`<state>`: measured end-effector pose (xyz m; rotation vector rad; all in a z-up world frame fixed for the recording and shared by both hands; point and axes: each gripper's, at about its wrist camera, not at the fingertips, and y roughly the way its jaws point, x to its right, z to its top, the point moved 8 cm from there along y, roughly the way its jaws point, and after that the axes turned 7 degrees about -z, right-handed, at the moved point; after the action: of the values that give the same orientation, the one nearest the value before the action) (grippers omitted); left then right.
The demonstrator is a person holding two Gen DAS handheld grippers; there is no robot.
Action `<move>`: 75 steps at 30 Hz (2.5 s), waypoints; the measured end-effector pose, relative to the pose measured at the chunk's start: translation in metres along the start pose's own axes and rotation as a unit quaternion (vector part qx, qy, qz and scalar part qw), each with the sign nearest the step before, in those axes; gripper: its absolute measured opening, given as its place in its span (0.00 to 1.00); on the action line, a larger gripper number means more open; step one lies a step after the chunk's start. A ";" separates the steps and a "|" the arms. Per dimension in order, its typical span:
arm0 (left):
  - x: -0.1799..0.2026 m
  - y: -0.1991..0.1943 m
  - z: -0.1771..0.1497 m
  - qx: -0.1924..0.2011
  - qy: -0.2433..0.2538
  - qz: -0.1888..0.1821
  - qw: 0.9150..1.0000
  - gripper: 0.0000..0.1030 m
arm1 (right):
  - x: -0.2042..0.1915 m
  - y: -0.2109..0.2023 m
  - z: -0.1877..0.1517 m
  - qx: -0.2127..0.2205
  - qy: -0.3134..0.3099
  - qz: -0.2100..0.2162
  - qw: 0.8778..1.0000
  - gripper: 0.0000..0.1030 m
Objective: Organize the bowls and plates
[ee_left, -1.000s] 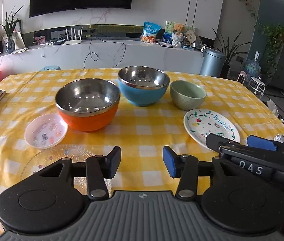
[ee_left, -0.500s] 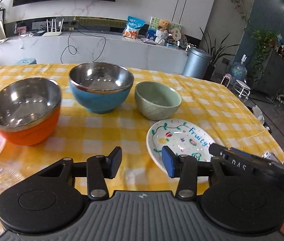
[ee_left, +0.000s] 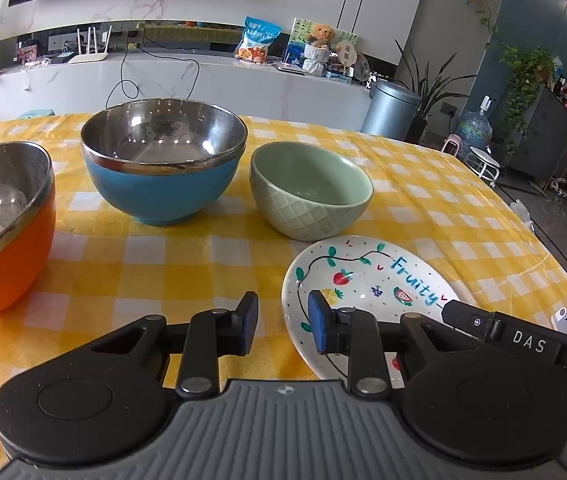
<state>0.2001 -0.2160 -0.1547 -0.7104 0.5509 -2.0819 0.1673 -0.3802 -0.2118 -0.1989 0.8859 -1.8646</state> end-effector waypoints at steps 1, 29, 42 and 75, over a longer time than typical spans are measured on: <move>0.000 0.002 0.000 0.000 -0.002 -0.002 1.000 0.30 | 0.001 0.002 0.000 -0.004 0.006 0.004 1.000 0.18; -0.005 -0.020 -0.003 0.005 -0.008 -0.034 0.999 0.19 | -0.003 -0.015 -0.008 -0.013 0.024 0.015 1.000 0.12; -0.039 -0.089 -0.019 0.021 -0.042 -0.010 0.999 0.19 | -0.047 -0.066 -0.036 -0.030 0.004 0.050 0.998 0.12; -0.195 -0.213 -0.072 0.048 -0.154 0.119 0.980 0.19 | -0.233 -0.106 -0.128 -0.100 -0.150 0.134 0.974 0.12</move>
<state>0.1232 0.0703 -0.1347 -0.8462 0.3398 -1.7230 0.1351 -0.0982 -0.1770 -0.4508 0.8436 -1.4479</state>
